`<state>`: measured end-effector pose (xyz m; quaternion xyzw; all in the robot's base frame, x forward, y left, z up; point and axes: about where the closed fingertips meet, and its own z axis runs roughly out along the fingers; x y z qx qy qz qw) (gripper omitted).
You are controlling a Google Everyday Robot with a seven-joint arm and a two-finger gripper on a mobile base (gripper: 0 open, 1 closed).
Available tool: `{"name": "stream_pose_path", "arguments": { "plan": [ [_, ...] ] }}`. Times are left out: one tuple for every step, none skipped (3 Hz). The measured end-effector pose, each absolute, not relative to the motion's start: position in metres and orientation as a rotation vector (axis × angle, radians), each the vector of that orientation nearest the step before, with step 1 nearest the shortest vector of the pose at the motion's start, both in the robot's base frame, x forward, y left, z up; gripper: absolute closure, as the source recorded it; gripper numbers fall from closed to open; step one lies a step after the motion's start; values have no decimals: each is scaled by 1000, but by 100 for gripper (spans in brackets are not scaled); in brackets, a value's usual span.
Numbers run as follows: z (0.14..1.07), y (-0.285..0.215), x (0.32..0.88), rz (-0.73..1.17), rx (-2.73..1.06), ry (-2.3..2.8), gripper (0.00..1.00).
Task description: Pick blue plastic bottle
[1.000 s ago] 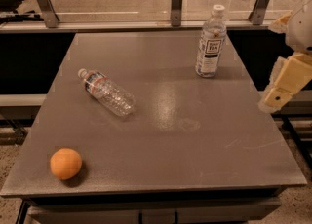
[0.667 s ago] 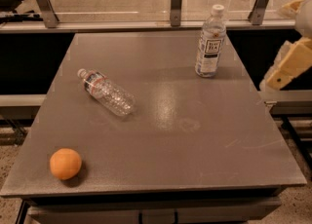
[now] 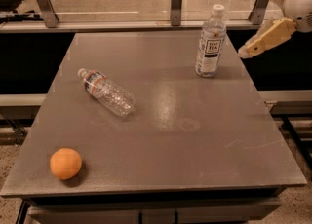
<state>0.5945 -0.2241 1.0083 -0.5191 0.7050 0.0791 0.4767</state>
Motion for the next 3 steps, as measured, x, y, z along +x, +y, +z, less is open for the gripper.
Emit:
{"name": "stream_pose_path", "arguments": {
  "plan": [
    [1001, -217, 618, 354, -1125, 1613, 0],
    [989, -210, 632, 474, -1054, 1531, 0],
    [978, -203, 643, 544, -1020, 1497, 0]
  ]
}}
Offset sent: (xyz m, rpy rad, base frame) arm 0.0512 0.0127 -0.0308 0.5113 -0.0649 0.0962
